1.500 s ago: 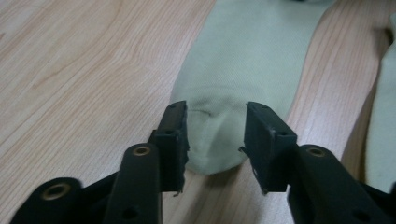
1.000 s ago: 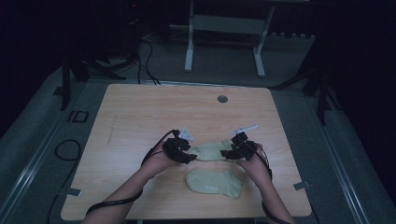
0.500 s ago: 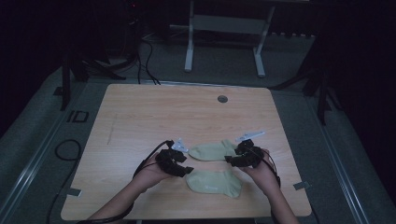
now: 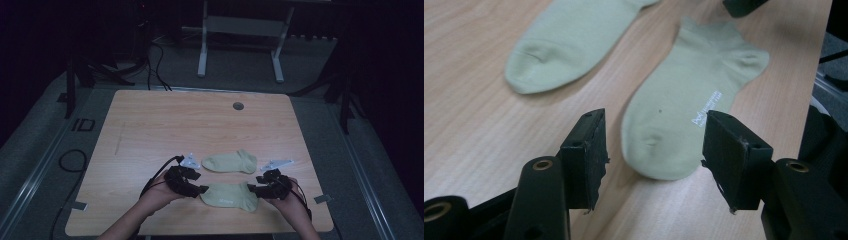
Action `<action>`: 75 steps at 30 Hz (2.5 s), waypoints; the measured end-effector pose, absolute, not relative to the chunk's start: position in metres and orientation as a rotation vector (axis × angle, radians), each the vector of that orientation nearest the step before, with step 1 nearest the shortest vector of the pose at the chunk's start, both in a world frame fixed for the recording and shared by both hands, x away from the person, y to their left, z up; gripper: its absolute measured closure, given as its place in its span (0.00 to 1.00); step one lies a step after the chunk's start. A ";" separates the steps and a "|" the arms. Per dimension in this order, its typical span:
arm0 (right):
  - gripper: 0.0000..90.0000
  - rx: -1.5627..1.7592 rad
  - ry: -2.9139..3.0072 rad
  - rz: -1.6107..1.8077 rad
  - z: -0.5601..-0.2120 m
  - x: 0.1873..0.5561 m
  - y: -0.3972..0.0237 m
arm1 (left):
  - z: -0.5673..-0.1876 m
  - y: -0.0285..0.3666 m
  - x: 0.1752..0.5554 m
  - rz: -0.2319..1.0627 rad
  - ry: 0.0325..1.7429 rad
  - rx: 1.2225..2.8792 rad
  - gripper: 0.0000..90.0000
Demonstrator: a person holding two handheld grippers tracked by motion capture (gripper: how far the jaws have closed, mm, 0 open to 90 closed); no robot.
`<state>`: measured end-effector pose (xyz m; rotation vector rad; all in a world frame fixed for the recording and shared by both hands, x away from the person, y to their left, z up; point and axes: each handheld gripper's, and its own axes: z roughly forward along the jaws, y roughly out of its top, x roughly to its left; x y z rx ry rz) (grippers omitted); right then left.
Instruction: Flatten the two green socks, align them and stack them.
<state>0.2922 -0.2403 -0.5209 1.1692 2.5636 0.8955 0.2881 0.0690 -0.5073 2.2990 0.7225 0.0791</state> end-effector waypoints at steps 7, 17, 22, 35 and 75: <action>0.64 1.163 2.571 0.820 -0.531 0.287 -0.239 | -0.526 0.063 0.292 0.057 0.750 2.339 0.49; 0.68 1.141 2.595 0.738 -0.543 0.283 -0.236 | -0.542 0.057 0.293 0.097 0.745 2.417 0.60; 0.76 1.140 2.593 0.710 -0.544 0.283 -0.235 | -0.546 0.055 0.296 0.107 0.754 2.422 0.63; 0.95 1.146 2.607 0.714 -0.541 0.278 -0.231 | -0.549 0.052 0.298 0.096 0.748 2.414 0.98; 0.95 1.245 2.551 0.638 -0.503 0.397 -0.227 | -0.523 0.046 0.381 0.173 0.914 2.368 0.98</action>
